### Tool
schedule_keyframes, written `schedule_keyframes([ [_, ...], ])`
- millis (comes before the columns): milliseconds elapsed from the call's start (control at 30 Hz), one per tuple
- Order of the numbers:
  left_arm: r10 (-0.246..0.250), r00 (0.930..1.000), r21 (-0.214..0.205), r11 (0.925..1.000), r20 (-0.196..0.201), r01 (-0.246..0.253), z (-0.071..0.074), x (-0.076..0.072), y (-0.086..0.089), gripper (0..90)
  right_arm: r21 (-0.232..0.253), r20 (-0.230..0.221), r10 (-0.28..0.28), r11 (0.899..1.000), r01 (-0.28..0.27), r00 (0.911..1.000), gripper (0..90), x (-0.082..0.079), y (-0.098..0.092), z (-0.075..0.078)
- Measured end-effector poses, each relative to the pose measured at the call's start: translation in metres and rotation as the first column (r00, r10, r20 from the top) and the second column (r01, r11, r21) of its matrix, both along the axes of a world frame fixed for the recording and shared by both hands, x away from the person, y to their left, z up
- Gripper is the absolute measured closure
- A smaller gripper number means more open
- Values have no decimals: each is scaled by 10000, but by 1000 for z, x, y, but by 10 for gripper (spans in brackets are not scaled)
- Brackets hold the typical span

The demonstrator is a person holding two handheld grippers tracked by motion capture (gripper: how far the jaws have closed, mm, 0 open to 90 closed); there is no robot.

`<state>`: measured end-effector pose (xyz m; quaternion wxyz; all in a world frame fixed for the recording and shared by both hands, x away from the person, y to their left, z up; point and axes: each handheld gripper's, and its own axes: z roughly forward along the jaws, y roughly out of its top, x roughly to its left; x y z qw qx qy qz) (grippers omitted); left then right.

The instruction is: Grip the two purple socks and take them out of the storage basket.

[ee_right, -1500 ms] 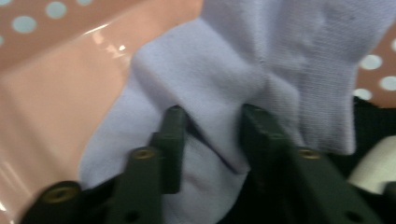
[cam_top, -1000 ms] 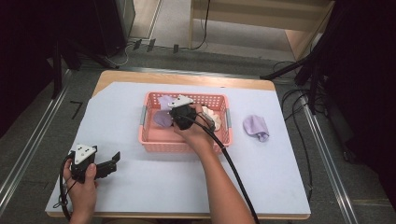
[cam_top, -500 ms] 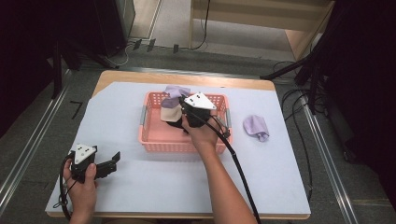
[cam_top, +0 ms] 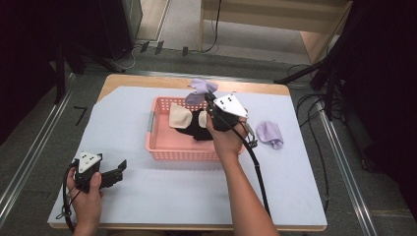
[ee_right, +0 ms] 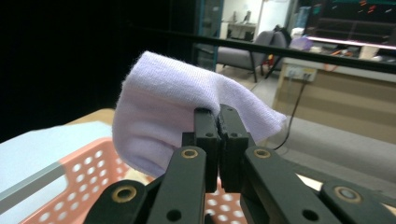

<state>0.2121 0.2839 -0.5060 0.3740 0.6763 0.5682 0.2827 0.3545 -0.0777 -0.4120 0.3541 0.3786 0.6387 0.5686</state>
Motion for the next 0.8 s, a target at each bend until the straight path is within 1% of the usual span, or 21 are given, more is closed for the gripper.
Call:
schedule_keyframes([
  [167, -1, 10000, -8, 10000, 29, 1, 0, 0, 0, 139, 151, 251, -480, 9987, 477, 9985, 885, -1, -20, 5],
  [233, 1, 10000, -5, 10000, 29, -1, 0, 0, 0, 139, 312, 208, -672, 9973, 665, 9975, 885, -2, -31, 6],
  [267, -5, 10000, -14, 10000, 40, 5, 0, 0, 0, 139, 310, 244, -729, 9969, 721, 9970, 885, -1, -35, 6],
  [367, -24, 10000, 17, 10000, 13, 24, 0, 0, 0, 139, 474, 183, -1125, 9926, 1115, 9935, 885, -1, -52, 5],
  [467, -46, 10000, 40, 10000, 25, 46, 0, 0, 0, 139, 469, 182, -1520, 9874, 1510, 9882, 885, -2, -70, 2],
  [533, -44, 10000, 39, 10000, 34, 44, 0, 0, 0, 139, 480, 50, -1733, 9838, 1728, 9849, 885, -4, -83, -1],
  [600, -20, 10000, 26, 10000, 23, 20, 0, 0, 0, 139, 305, 63, -1956, 9803, 1953, 9807, 885, -6, -95, -4],
  [633, -22, 10000, 27, 10000, 29, 22, 0, 0, 0, 139, 315, -22, -2053, 9782, 2052, 9787, 885, -7, -101, -6],
  [700, -23, 10000, 28, 10000, 35, 23, 0, 0, 0, 139, 247, -133, -2292, 9730, 2295, 9733, 885, -9, -114, -11],
  [800, -19, 10000, 32, 10000, 39, 19, 0, 0, 0, 139, 251, -332, -2724, 9616, 2733, 9616, 885, -12, -132, -20],
])
